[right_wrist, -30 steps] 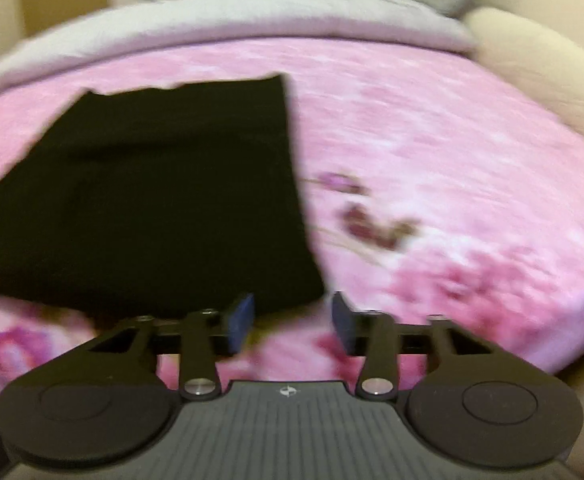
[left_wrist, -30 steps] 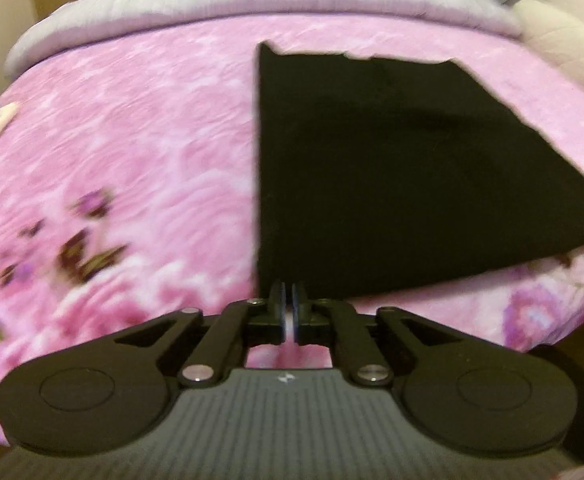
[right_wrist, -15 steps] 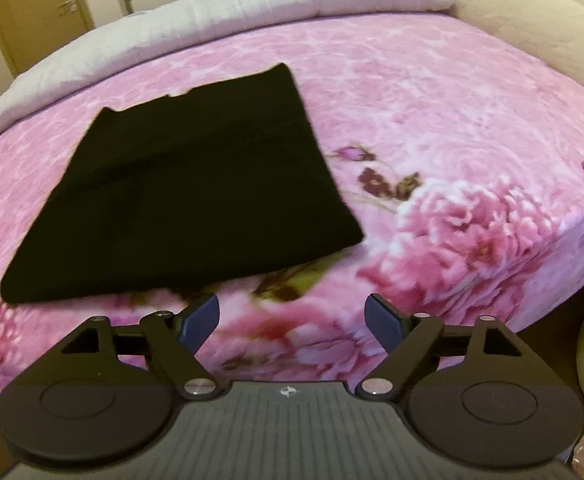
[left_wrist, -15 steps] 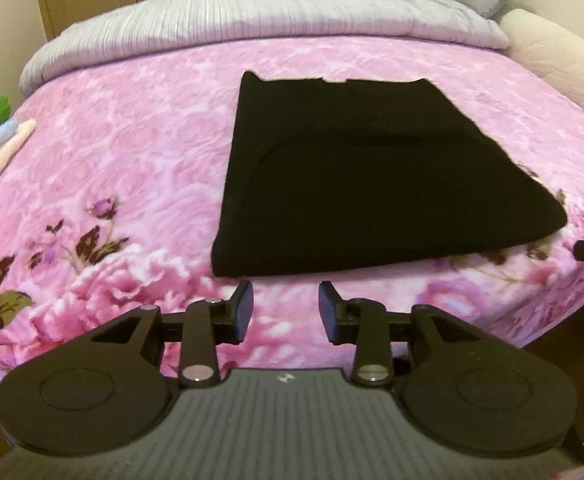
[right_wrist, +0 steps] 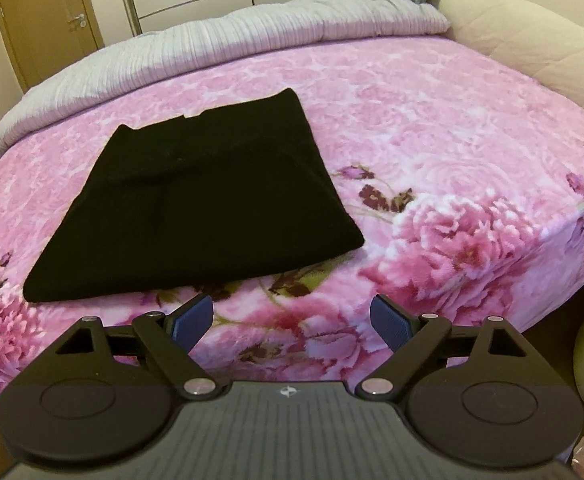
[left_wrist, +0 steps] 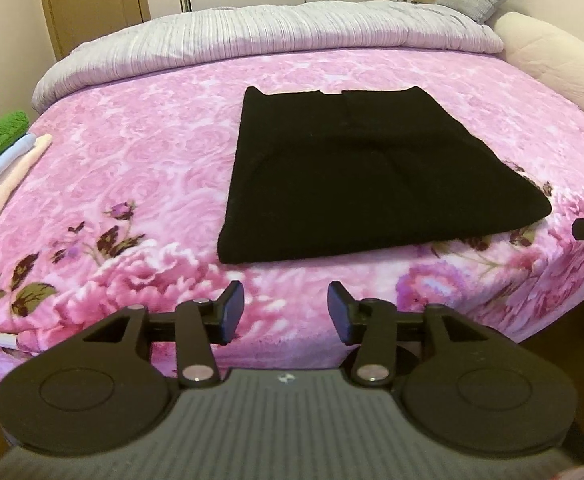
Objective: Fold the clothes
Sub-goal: 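Open both tools and withdraw from the folded garment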
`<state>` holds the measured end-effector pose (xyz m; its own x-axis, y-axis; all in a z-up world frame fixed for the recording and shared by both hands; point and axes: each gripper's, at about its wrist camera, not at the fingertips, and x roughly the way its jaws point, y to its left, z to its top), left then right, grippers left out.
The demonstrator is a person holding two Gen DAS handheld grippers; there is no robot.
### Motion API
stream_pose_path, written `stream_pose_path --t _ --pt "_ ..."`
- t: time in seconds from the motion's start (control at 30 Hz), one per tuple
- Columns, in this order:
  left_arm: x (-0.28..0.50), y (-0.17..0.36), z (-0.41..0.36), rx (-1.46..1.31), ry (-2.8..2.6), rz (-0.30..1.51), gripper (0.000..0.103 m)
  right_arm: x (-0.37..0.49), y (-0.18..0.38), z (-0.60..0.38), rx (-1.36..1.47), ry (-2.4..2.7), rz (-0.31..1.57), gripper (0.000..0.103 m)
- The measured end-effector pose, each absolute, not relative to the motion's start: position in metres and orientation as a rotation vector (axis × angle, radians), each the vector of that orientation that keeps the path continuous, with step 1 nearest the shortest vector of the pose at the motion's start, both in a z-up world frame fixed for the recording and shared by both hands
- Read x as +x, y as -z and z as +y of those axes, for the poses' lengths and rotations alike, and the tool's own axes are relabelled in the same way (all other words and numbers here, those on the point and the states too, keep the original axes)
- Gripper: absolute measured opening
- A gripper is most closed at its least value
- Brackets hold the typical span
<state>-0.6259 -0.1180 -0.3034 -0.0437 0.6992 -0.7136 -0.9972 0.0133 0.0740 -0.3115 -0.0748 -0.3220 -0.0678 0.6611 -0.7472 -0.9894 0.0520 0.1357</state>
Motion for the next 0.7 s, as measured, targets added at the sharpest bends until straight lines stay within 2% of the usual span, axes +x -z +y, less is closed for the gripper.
stream_pose_path --t 0.7 --pt "-0.628 0.311 -0.109 -0.592 -1.478 0.667 0.049 -0.317 0.324 -0.072 -0.574 -1.466 0.782 0.088"
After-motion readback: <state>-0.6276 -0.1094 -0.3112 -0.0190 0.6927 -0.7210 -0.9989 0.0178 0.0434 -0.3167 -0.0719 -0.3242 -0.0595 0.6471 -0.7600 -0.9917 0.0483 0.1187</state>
